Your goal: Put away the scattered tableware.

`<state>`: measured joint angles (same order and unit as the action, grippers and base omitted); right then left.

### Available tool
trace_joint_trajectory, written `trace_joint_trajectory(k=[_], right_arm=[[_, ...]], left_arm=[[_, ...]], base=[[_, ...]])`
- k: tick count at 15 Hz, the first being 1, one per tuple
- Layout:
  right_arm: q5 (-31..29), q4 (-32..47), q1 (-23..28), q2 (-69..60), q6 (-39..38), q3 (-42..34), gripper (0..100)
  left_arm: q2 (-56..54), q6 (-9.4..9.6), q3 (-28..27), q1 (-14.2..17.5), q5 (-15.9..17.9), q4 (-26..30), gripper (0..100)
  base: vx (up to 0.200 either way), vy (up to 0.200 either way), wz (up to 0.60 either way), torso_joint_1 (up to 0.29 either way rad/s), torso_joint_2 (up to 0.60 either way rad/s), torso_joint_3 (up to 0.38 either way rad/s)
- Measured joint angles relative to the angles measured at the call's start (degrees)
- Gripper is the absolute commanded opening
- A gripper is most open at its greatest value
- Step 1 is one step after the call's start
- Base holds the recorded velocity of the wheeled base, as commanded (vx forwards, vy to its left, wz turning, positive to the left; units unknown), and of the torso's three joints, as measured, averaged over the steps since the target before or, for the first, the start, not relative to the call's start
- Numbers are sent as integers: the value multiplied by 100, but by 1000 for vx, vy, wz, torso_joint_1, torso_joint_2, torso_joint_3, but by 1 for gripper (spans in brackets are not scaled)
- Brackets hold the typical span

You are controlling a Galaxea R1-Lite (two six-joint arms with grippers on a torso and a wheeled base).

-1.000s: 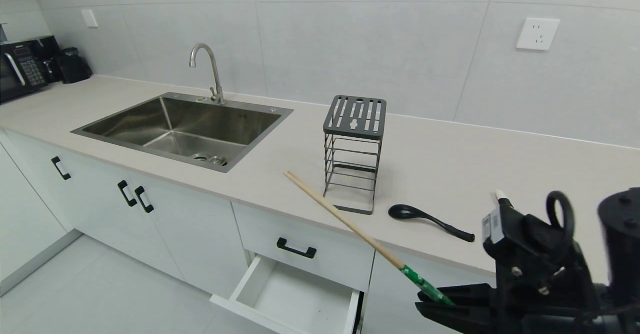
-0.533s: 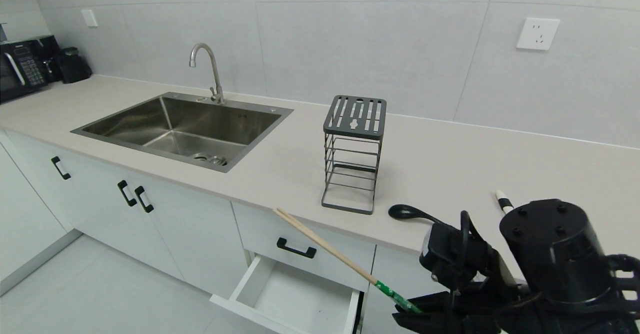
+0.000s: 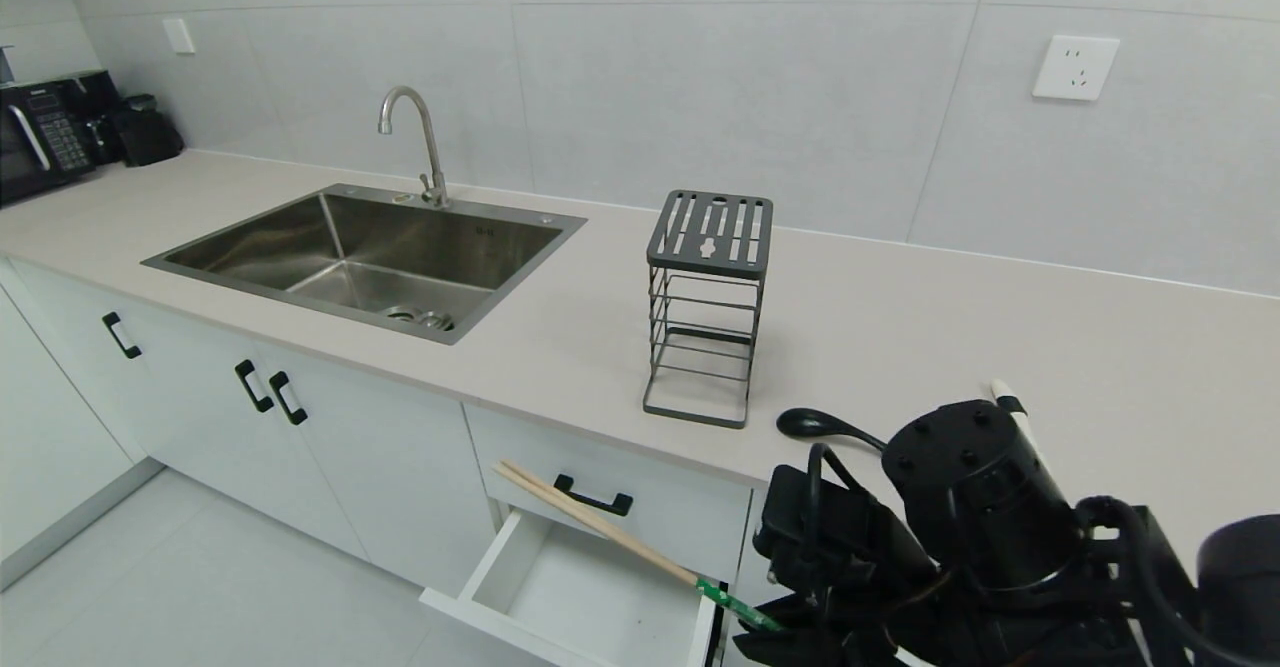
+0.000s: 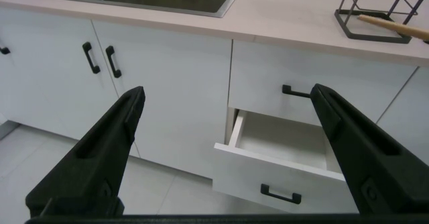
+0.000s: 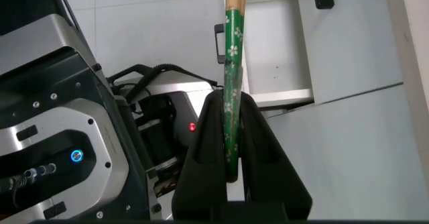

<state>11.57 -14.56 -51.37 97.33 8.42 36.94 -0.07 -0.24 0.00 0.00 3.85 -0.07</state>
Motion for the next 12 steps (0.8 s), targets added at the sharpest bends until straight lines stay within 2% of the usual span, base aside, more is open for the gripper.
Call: trace_joint_trajectory(k=[8, 12], right_arm=[[-22, 104, -98, 925, 35, 707, 0], [-24, 117, -190, 1190, 35, 1006, 0]], left_arm=[[0, 0, 0, 0, 2, 0, 100], [0, 2, 0, 0, 2, 0, 100]], base=[[0, 0, 0, -5, 7, 6], [0, 0, 0, -179, 402, 221]])
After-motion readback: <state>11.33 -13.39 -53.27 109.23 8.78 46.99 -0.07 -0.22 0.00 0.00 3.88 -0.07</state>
